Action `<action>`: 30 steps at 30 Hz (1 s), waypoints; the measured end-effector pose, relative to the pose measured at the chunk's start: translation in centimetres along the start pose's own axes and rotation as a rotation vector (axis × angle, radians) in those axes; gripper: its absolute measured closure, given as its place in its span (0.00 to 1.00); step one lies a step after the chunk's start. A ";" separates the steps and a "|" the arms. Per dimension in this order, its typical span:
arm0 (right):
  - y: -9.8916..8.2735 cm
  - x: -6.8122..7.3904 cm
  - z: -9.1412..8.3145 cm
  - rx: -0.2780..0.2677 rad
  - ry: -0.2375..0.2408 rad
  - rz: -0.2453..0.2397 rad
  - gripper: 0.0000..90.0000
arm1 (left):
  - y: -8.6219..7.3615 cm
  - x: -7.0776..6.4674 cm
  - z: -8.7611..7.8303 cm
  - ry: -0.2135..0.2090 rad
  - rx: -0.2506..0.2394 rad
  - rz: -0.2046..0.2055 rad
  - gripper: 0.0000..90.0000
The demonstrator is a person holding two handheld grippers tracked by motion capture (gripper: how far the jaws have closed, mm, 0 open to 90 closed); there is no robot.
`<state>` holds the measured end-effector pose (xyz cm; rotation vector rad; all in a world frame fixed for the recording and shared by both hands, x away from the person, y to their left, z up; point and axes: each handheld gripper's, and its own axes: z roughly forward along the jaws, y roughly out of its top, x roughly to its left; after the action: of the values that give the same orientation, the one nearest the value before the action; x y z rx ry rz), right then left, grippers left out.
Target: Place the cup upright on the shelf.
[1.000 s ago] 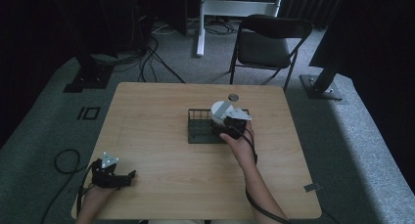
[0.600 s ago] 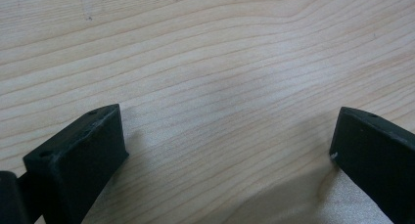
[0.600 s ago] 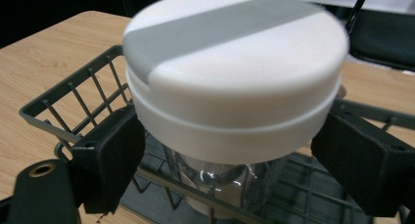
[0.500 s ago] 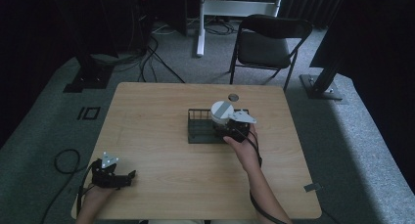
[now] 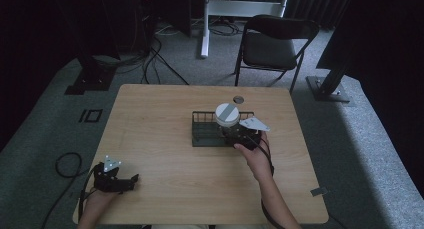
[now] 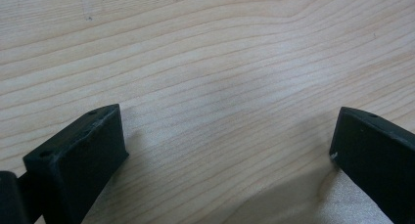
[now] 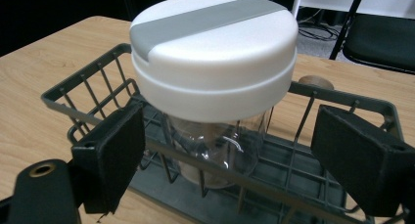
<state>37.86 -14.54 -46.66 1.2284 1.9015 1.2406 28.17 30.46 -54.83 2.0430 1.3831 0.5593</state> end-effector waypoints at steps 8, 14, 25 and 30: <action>-0.4 -0.3 -1.5 -0.015 0.005 -0.007 0.14 | 0.0 0.0 0.0 0.000 0.000 0.000 0.00; -0.6 -0.7 -2.5 -0.019 -0.003 -0.017 0.14 | 0.0 0.0 0.0 0.000 0.000 0.000 0.00; -2.2 -2.2 -3.7 -0.020 -0.022 -0.005 0.14 | 0.0 0.0 0.0 0.000 0.000 0.000 0.00; -3.3 -2.8 -4.0 -0.004 -0.040 -0.014 0.15 | 0.0 0.0 0.0 0.000 0.000 0.000 0.00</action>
<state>34.49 -19.22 -48.03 1.2264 1.8758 1.2031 28.17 30.46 -54.83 2.0436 1.3830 0.5597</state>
